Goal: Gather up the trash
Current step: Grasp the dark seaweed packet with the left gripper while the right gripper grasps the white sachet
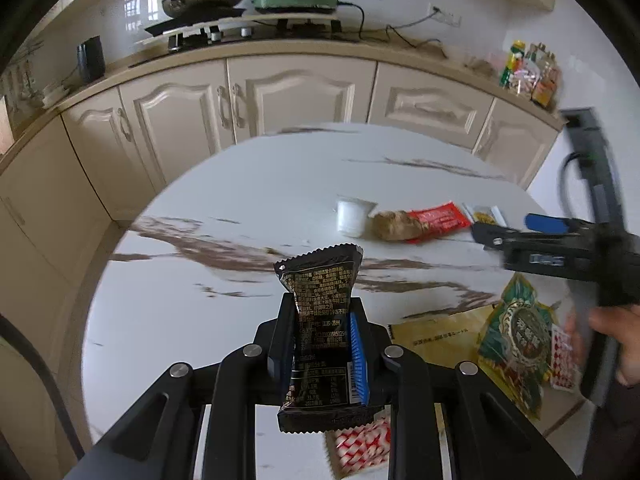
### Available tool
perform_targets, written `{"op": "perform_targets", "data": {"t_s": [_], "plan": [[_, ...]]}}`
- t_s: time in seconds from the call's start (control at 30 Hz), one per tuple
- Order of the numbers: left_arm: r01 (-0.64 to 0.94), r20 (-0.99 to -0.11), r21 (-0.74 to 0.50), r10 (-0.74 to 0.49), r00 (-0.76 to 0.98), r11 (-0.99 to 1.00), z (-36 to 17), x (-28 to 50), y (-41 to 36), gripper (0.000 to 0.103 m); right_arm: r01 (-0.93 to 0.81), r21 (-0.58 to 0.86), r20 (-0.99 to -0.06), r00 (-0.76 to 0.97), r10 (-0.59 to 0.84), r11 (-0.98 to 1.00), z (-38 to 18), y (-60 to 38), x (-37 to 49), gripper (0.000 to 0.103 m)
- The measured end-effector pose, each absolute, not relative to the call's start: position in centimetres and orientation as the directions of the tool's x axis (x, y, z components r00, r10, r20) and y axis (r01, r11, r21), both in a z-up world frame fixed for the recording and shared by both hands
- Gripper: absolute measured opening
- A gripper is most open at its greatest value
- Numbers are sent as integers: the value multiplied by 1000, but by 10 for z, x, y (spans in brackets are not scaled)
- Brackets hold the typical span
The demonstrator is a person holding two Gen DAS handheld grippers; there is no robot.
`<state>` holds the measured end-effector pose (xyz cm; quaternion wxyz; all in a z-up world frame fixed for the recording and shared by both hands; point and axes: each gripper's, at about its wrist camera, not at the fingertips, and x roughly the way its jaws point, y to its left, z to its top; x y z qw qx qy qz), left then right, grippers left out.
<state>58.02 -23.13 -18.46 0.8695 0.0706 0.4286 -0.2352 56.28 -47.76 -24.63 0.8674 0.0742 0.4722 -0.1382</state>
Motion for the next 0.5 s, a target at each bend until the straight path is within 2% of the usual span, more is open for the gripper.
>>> {"op": "perform_targets", "data": {"t_s": [0.1,0.33,0.43,0.5], "plan": [[467,-764,-93,-364,533,879,-173,569,-219,21,306,-25,-860,479,-177,952,-260,-478,577,103],[470,-751,-125,-393,531,874,-160,551,-196,21,294,-27,-841,510,-181,955,-262,-477,579,103],[466,-750,-135,-398,528,874,-155,549,-190,21,292,-26,-837,517,-181,956,-260,-475,574,95],[470,-749,-137,-402,527,872,-152,545,-187,21,282,-27,-830,528,-179,959,-257,-474,571,79]]}}
